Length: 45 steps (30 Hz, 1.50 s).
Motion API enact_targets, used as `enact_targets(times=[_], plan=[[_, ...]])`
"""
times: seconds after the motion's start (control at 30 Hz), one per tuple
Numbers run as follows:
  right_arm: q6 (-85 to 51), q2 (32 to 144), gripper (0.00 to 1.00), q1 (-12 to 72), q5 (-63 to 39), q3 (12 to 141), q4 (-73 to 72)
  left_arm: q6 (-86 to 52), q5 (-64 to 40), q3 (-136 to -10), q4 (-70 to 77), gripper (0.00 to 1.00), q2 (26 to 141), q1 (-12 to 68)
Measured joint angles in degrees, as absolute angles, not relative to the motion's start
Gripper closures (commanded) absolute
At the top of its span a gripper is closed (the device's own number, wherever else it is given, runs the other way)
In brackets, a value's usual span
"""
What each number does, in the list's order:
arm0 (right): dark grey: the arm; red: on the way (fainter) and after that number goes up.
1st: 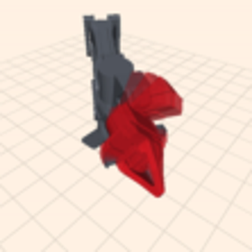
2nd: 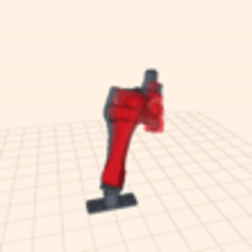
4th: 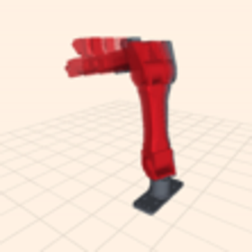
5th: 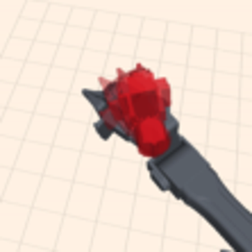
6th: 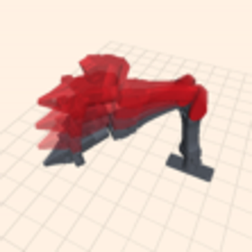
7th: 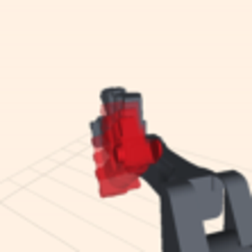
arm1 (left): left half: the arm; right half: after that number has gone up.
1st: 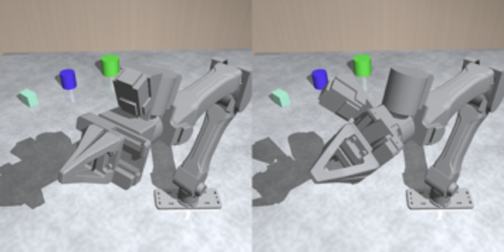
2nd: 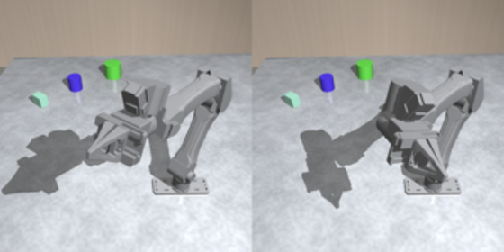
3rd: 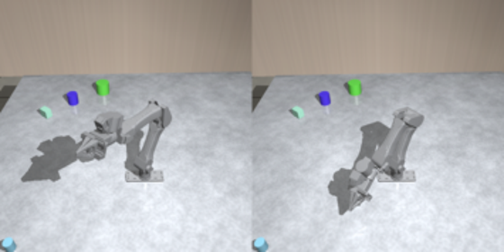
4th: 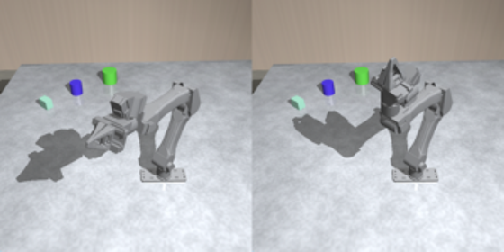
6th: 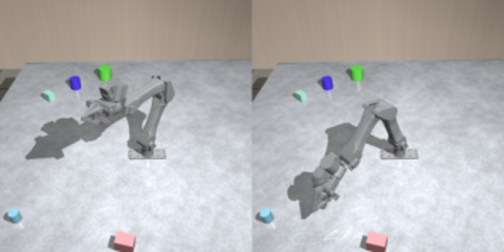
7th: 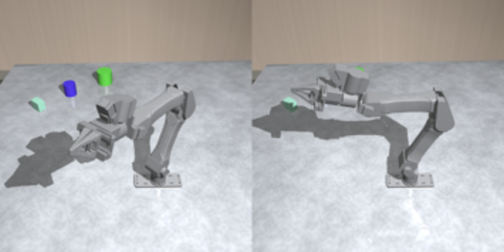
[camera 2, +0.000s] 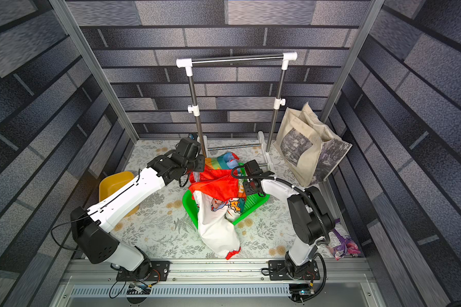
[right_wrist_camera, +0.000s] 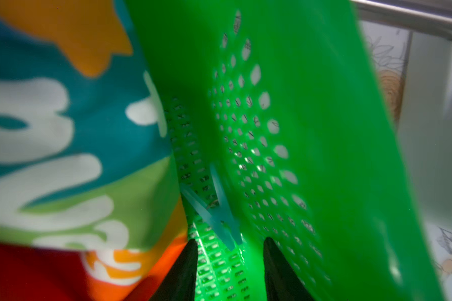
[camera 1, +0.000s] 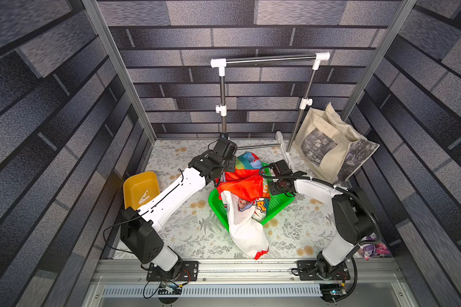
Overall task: Remove the clothespins securing jackets to the hanger
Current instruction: Pick up the clothespin from the basket.
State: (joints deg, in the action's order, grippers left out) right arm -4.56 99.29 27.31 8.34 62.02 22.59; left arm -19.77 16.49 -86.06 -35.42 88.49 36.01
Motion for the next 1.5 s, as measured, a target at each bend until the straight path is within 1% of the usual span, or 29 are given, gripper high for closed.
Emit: enact_targets(times=[0.1,0.33,0.53,0.67,0.83,0.97,1.1,1.17,1.2,1.23,1.27,1.4,1.5], plan=[[-3.6,102.0,0.58,27.5,7.8,63.9,21.5,-19.9,16.3,-86.1,-35.4,0.77,89.0,35.6],[-2.5,107.9,0.6,27.7,7.2,69.3,23.2,-20.2,16.3,-86.7,-35.6,0.67,90.7,34.3],[-2.7,107.6,0.6,27.9,7.0,68.8,25.2,-21.2,16.3,-86.7,-35.7,0.62,90.9,32.9],[-3.6,105.8,0.64,27.9,6.8,66.3,25.3,-21.5,15.8,-86.9,-35.6,0.62,91.1,31.6],[-5.0,106.1,0.66,27.9,6.3,66.5,25.5,-21.5,14.9,-89.3,-35.7,0.6,92.7,31.0],[-5.7,107.5,0.72,28.2,6.4,68.1,26.2,-21.5,14.3,-90.1,-35.7,0.58,93.5,31.0],[-6.2,108.4,0.78,28.8,6.9,69.5,27.3,-21.5,13.9,-90.1,-35.9,0.48,93.5,31.0],[-6.4,108.5,0.79,29.1,7.5,69.5,27.5,-21.5,13.8,-90.1,-35.9,0.43,93.5,31.0],[-6.6,108.4,0.79,29.3,7.7,69.5,27.5,-21.5,13.8,-90.1,-35.9,0.38,93.5,31.0],[-6.9,108.4,0.79,29.3,7.9,69.5,27.5,-21.3,13.7,-90.1,-35.9,0.1,93.5,31.0],[-7.1,108.2,0.79,29.3,7.9,69.5,27.5,-21.2,13.7,-90.1,-35.9,0.0,93.5,31.0],[-8.4,105.9,0.79,29.3,8.4,68.2,28.6,-21.5,13.5,-90.1,-36.2,0.0,93.5,30.9],[-9.3,101.2,0.79,29.3,9.0,67.1,30.7,-21.5,13.2,-90.1,-36.5,0.0,93.5,30.5]])
